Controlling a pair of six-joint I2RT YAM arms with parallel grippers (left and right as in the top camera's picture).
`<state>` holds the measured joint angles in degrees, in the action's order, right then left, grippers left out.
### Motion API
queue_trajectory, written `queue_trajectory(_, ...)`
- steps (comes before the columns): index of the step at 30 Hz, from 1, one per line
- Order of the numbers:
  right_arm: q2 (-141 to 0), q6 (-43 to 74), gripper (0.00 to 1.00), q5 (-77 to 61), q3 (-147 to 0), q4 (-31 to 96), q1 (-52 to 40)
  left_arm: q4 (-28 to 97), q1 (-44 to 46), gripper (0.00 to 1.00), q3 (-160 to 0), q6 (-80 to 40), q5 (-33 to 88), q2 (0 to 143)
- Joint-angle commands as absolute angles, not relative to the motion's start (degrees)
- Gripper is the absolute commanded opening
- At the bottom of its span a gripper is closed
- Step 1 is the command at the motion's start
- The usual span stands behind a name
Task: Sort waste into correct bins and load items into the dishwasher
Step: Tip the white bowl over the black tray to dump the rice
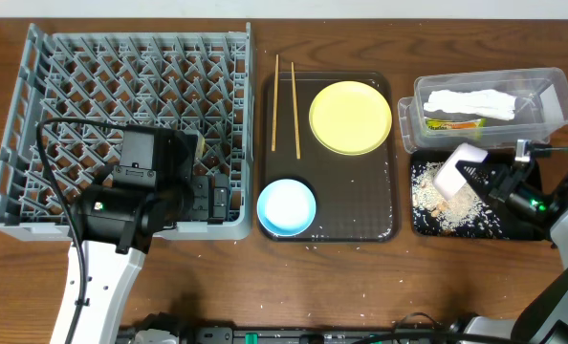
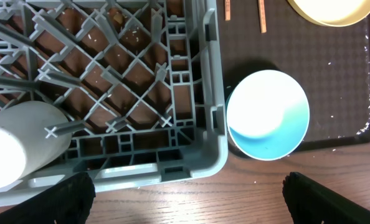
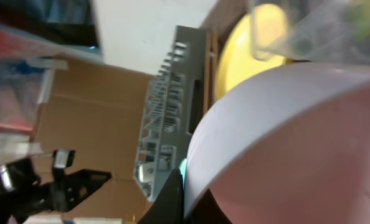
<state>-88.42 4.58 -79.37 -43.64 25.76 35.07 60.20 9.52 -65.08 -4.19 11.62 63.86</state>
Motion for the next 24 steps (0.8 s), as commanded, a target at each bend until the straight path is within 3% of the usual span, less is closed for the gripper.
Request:
queue_trajectory(1, -87.96, 4.27, 0.01, -79.50, -43.81, 25.74, 34.22, 60.38, 9.69, 0.98, -66.57, -3.64, 11.05, 63.66)
queue_trajectory(5, -87.85, 0.80, 0.01, -85.67, -43.83, 25.91, 34.04, 60.38, 9.67, 0.98, -66.57, -3.64, 11.05, 63.66)
queue_trajectory(7, -87.85, 8.14, 0.01, -77.34, -43.86, 26.46, 34.28, 60.38, 9.67, 0.98, -66.57, -3.64, 11.07, 63.66)
queue_trajectory(10, -87.33, 4.93, 0.01, -87.39, -43.86, 25.89, 33.82, 60.38, 9.69, 0.98, -66.57, -3.64, 11.05, 63.66)
queue_trajectory(13, -86.54, 9.32, 0.01, -75.00, -43.86, 25.61, 33.45, 60.38, 9.67, 0.98, -66.57, -3.64, 11.05, 63.66)
queue_trajectory(19, -82.94, 8.71, 0.01, -79.40, -43.88, 26.37, 30.33, 60.38, 9.69, 0.98, -66.57, -3.64, 11.05, 63.66)
queue_trajectory(24, -72.97, 8.73, 0.01, -66.78, -43.88, 26.81, 20.29, 60.38, 9.69, 0.98, -66.57, -3.64, 11.05, 63.66)
